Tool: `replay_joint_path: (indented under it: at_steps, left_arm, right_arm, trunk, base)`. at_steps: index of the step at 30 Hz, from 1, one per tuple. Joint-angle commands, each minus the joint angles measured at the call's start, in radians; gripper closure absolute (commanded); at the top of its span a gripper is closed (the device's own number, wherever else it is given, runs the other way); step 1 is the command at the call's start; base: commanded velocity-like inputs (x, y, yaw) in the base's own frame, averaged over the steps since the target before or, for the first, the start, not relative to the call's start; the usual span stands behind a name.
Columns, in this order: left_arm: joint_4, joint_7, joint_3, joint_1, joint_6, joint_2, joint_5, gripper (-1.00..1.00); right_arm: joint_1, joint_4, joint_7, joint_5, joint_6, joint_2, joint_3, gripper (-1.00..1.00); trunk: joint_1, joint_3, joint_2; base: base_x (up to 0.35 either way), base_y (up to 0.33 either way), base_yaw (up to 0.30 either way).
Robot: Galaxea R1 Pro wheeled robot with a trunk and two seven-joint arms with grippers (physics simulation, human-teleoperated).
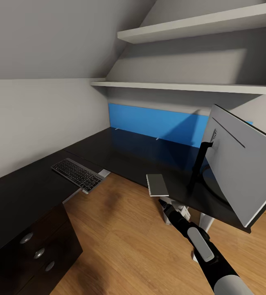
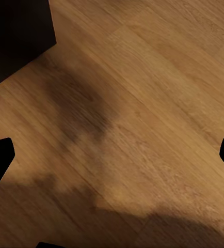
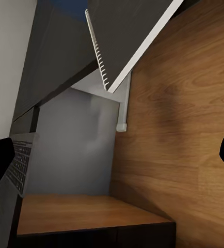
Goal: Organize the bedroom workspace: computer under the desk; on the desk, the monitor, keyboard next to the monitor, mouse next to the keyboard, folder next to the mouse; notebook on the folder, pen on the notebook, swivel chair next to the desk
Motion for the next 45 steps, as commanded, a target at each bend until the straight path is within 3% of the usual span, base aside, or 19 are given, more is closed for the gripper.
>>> replay_joint_path:
  at_steps: [1,8,10,16,17,22,27,45]
  left_arm:
    - [0.000,0.007,-0.009,-0.001,-0.004,0.000,0.004,-1.00]
    - [0.000,0.007,-0.009,-0.001,-0.004,0.001,0.004,-1.00]
    - [0.000,0.007,-0.009,-0.001,-0.004,0.001,0.003,-1.00]
    - [0.000,0.007,-0.008,-0.001,-0.005,0.001,0.003,-1.00]
    - [0.000,0.007,-0.008,-0.001,-0.005,0.001,0.003,-1.00]
    - [0.000,0.007,-0.008,-0.001,-0.005,0.001,0.003,-1.00]
    - [0.000,0.007,-0.008,-0.001,-0.005,0.001,0.003,-1.00]
    - [0.000,0.008,-0.008,-0.001,-0.009,-0.001,0.004,-1.00]
  right_arm:
    - [-0.001,0.001,0.000,-0.006,0.005,-0.001,0.002,-1.00]
    - [-0.001,0.002,0.001,-0.017,0.034,0.003,0.000,-1.00]
    - [-0.001,0.003,0.002,-0.039,0.050,0.007,0.000,-1.00]
    - [-0.001,0.004,0.002,-0.212,0.068,0.010,-0.001,-1.00]
    - [-0.001,0.005,0.001,-0.275,0.070,0.009,-0.001,-1.00]
    - [-0.001,0.011,0.000,-0.391,0.080,0.005,0.000,-1.00]
    - [-0.001,0.013,0.000,-0.424,0.085,0.004,0.000,-1.00]
    - [-0.001,0.013,0.001,-0.458,0.088,-0.001,-0.003,-1.00]
  trunk:
    - [0.000,-0.001,-0.001]
    - [0.000,-0.001,-0.001]
    - [0.000,-0.001,-0.001]
    - [0.000,-0.001,-0.001]
    - [0.000,-0.001,-0.001]
    - [0.000,-0.001,-0.001]
    - [0.000,-0.001,-0.001]
    - [0.000,-0.001,-0.001]
  base:
    - [0.000,0.000,0.000]
    - [0.000,0.000,0.000]
    - [0.000,0.000,0.000]
    - [0.000,0.000,0.000]
    - [0.000,0.000,0.000]
    - [0.000,0.000,0.000]
    - [0.008,0.000,0.000]
    - [0.143,0.000,0.000]
